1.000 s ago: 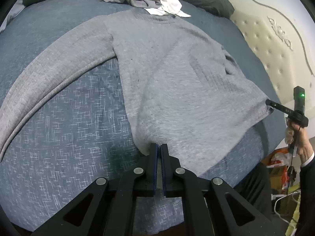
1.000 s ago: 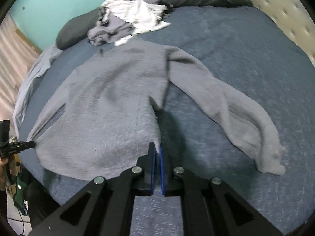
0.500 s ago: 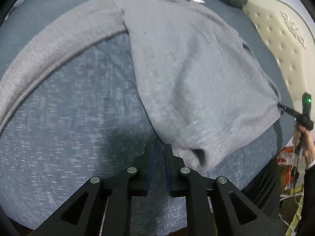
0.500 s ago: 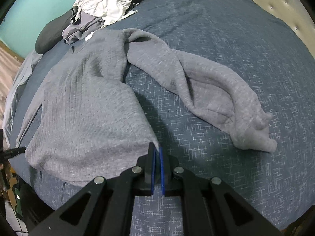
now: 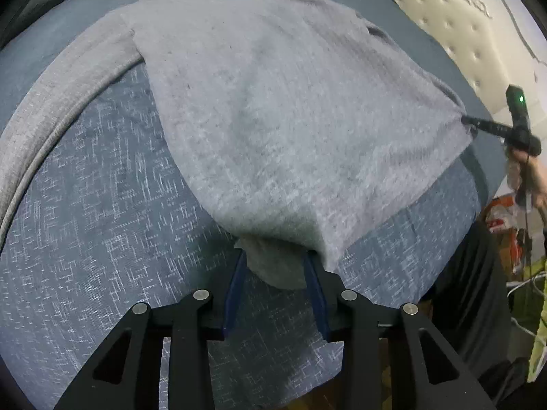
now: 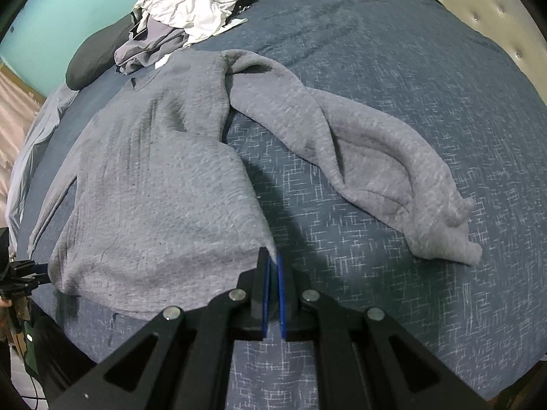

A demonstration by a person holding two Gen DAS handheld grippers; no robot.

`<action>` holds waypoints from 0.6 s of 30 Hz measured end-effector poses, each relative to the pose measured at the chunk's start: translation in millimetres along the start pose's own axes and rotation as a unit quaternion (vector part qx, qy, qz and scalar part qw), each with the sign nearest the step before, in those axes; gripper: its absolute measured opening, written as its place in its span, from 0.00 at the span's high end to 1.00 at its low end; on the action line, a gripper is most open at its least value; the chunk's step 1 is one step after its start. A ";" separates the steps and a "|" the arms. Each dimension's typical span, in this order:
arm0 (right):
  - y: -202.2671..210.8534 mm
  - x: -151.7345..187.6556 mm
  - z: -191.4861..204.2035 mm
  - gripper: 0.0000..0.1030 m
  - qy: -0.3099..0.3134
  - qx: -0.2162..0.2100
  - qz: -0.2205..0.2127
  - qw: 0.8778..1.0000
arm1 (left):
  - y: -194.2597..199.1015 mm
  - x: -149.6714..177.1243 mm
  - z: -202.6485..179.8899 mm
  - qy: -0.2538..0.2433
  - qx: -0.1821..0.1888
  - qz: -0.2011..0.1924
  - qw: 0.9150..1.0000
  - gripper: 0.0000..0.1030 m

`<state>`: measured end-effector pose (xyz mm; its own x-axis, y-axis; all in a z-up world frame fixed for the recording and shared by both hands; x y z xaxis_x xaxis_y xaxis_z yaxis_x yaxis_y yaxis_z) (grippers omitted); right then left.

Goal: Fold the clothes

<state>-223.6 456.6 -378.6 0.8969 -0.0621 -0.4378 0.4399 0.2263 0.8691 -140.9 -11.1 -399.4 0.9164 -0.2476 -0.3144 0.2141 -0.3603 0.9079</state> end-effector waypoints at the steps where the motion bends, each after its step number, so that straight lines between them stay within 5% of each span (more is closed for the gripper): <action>1: 0.4 0.6 1.3 0.96 0.003 0.001 0.001 1.000 | -1.2 1.1 -0.1 0.000 0.001 0.001 1.000 0.62; 8: 2.0 3.5 4.9 0.96 0.009 0.009 0.007 1.000 | -18.8 8.0 6.6 -0.043 -0.045 0.016 0.998 0.57; 14: 1.8 2.5 6.9 0.96 0.012 0.010 0.008 1.000 | -28.5 2.0 12.0 -0.038 -0.044 0.012 0.998 0.58; 16: 1.7 3.0 7.3 0.96 0.013 0.012 0.009 1.000 | -30.0 2.0 10.3 -0.051 -0.048 0.014 0.997 0.64; 18: 1.5 3.6 7.7 0.96 0.014 0.014 0.010 1.000 | -29.5 2.8 8.2 -0.060 -0.049 0.017 0.997 0.84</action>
<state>-219.4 449.2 -377.1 0.9042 -0.0296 -0.4261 0.4231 0.1998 0.8838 -147.3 -8.5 -429.3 0.8776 -0.3666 -0.3087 0.2210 -0.2619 0.9394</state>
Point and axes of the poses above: each gripper's, at about its wrist camera, not at the fingertips, and y roughly against the way its jaws point, z to its left, x to its underside, the point moved 10 cm from there along -y, roughly the way its jaws point, and after that the axes turned 4 degrees about -z, right-handed, at the moved point
